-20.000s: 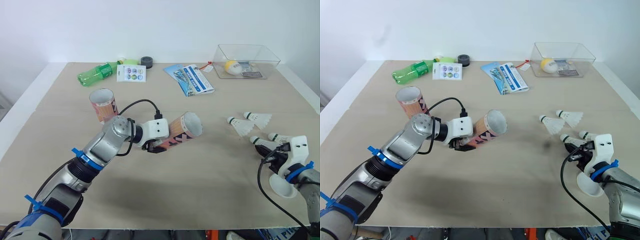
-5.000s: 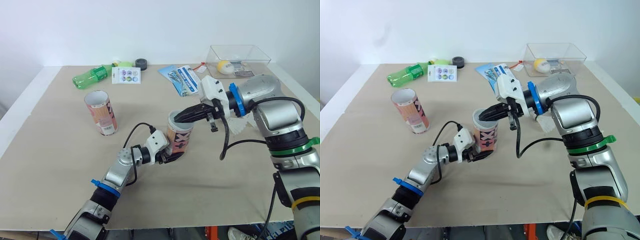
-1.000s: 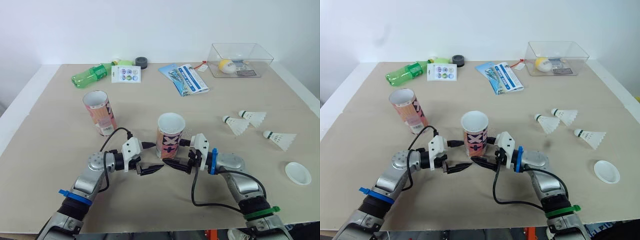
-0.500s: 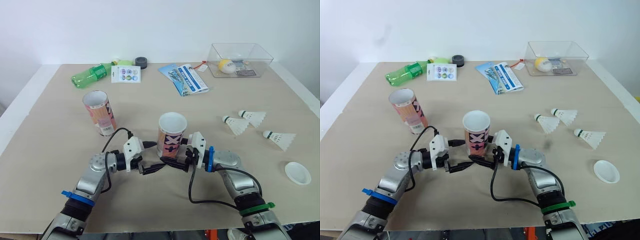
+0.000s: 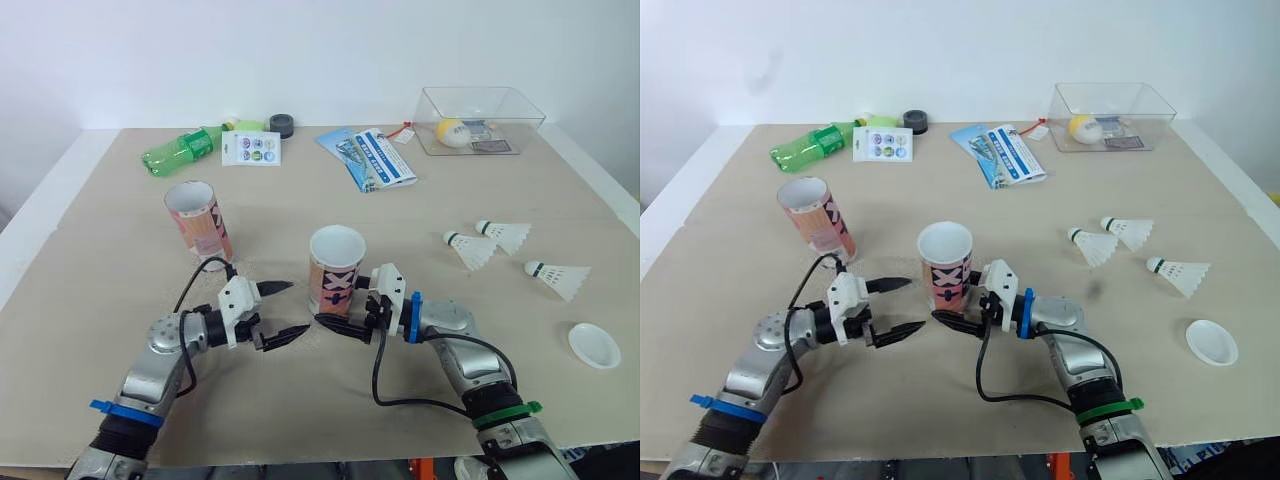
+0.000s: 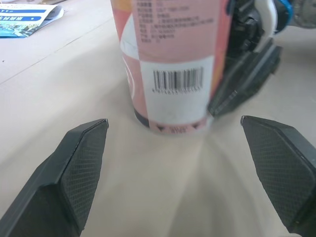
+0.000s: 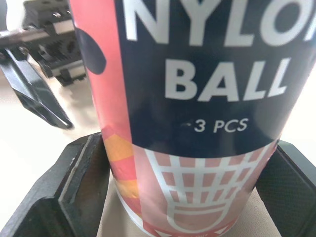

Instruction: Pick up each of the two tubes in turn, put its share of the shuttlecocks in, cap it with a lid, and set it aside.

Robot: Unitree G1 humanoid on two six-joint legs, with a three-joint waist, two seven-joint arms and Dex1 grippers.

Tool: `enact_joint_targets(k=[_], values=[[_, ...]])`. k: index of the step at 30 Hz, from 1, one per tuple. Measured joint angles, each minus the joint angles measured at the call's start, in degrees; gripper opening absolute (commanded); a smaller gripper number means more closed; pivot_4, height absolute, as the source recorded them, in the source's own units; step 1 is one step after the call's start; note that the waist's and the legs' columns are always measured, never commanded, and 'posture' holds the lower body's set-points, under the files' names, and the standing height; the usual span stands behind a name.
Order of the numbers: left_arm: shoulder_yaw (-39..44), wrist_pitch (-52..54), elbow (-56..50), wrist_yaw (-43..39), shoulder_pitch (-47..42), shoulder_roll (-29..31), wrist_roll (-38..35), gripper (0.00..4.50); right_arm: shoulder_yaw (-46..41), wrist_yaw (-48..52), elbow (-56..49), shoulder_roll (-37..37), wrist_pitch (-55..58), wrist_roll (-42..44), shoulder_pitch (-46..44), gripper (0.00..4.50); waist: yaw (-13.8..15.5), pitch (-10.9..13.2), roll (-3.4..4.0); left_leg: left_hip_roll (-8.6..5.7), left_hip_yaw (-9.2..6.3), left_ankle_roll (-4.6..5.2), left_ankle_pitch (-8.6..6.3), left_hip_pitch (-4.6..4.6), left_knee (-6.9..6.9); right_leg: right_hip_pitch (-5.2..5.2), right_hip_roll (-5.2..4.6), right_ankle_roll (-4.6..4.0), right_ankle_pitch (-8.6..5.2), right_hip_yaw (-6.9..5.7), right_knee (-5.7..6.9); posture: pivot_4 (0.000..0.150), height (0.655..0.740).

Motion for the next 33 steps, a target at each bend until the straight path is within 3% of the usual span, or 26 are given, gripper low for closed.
enact_joint_targets(k=[12, 31, 33], values=[[-0.02, 3.58, -3.22, -0.51, 0.61, 1.17, -3.09, 4.46, 0.7, -0.03, 1.19, 2.46, -0.78, 0.0, -1.47, 4.5, -0.03, 0.01, -0.01, 0.14, 0.01, -0.01, 0.01, 0.01, 0.01, -0.02, 0.14, -0.08, 0.05, 0.0, 0.0, 0.15, 0.74], [-0.67, 3.39, -2.91, 0.01, 1.36, 1.45, -2.14, 4.46, 0.98, -0.28, 2.84, 2.59, -2.92, -1.42, -2.09, 4.5, -0.02, 0.01, -0.01, 0.15, 0.01, -0.01, 0.01, 0.02, 0.02, -0.02, 0.15, -0.11, 0.08, 0.0, 0.0, 0.15, 0.74], [-0.67, 3.19, -2.78, 0.0, 1.34, 1.46, -2.11, 4.5, 0.98, -0.28, 2.84, 2.59, -2.92, -1.42, -2.09, 3.96, -0.01, 0.01, -0.01, 0.15, 0.01, -0.01, 0.01, 0.02, 0.02, -0.02, 0.15, -0.11, 0.08, 0.0, 0.0, 0.15, 0.74]])
